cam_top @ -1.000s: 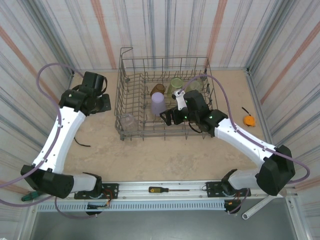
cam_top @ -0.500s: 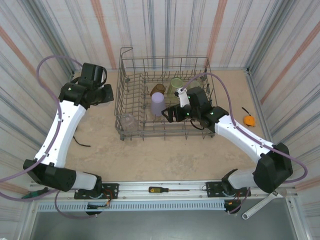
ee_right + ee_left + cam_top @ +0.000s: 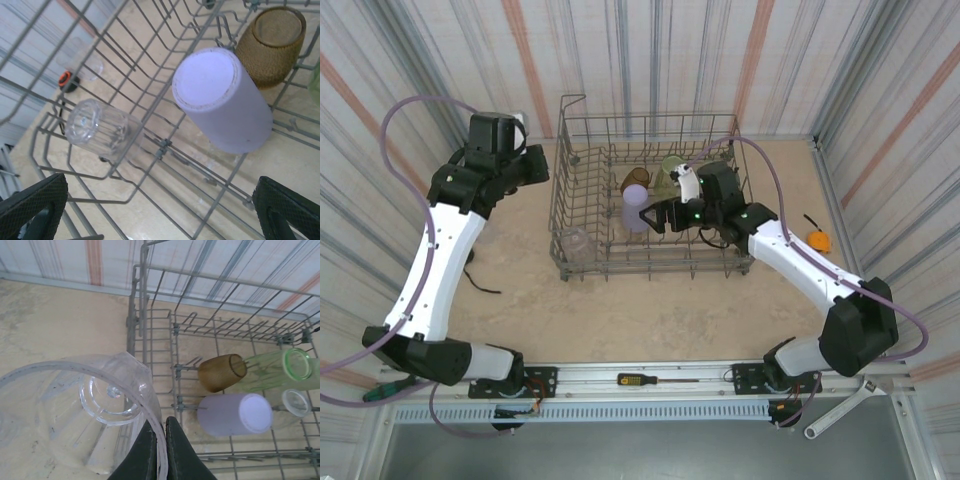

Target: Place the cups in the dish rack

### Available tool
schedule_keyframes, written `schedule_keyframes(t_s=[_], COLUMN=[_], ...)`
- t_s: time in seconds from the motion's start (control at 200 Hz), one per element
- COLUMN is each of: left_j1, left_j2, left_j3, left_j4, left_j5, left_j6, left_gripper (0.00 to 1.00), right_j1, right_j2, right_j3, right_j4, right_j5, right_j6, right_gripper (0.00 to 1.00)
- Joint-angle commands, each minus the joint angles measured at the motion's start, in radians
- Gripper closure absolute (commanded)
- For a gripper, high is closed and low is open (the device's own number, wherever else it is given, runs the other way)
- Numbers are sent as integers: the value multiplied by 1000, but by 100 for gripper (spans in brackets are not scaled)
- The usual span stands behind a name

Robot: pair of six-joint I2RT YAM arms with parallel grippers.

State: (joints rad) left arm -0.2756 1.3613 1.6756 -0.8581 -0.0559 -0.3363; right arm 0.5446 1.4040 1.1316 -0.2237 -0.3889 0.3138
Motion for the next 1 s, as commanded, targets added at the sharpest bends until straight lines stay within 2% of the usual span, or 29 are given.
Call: schedule_keyframes(t_s=[0.0,0.24,0.441,0.696,0.997], left_j1=[4,5,17,64,65], left_j2=[-34,-25,-25,-15,0], left_j3=[-17,-46,-124,-246,-323], left_j4=[109,204,338,555,757], left_j5=[74,197,327,545,660], left_j6=[9,-17,-67,-225,-394], left_gripper=[100,100,100,100,100], right_j1=[-23,-80,-134,-200,-224], right_j2=[16,57,90,140,208], right_j3=[49,89,75,77,75], right_j4=[36,72,184,335,515], right_j5=[-77,-175,-283,-409,-498], right_j6=[55,120,208,319,464], right_gripper=[1,1,1,1,1])
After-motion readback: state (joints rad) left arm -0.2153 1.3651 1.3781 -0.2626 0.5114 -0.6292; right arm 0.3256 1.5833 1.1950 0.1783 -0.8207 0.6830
